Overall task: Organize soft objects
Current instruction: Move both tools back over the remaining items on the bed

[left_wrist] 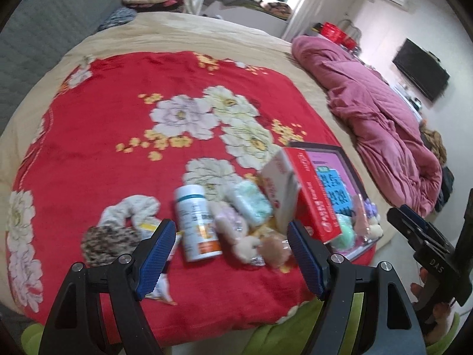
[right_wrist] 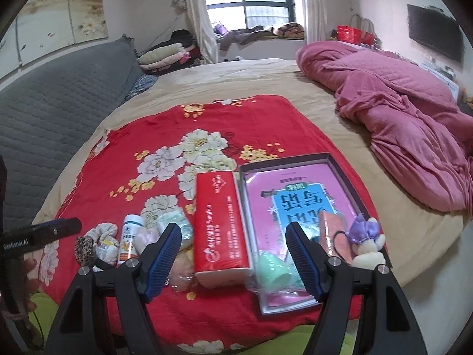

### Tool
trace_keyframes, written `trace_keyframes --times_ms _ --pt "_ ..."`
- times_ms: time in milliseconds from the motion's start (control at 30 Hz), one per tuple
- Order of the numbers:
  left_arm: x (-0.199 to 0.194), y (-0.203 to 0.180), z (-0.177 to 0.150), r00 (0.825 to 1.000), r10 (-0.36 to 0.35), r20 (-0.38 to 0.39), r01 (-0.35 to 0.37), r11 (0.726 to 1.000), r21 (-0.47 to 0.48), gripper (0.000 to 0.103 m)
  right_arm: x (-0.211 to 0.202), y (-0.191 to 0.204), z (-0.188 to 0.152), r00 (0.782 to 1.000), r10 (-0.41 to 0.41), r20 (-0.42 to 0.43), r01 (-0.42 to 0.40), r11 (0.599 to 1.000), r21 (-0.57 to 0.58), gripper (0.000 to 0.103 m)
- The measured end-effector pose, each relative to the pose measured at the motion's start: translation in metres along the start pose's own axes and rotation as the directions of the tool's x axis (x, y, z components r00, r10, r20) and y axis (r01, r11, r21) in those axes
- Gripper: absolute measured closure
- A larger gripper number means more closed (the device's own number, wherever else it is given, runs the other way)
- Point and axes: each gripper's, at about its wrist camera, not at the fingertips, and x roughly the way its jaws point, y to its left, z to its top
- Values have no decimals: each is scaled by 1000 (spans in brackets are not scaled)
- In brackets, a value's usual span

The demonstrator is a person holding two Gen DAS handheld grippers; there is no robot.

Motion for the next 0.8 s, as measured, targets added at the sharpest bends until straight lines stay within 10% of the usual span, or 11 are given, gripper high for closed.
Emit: trace_keyframes --times_ms 800 --pt "-24 123 -28 992 128 -9 -127 971 -204 24 21 66 0 995 92 -42 -97 987 -129 30"
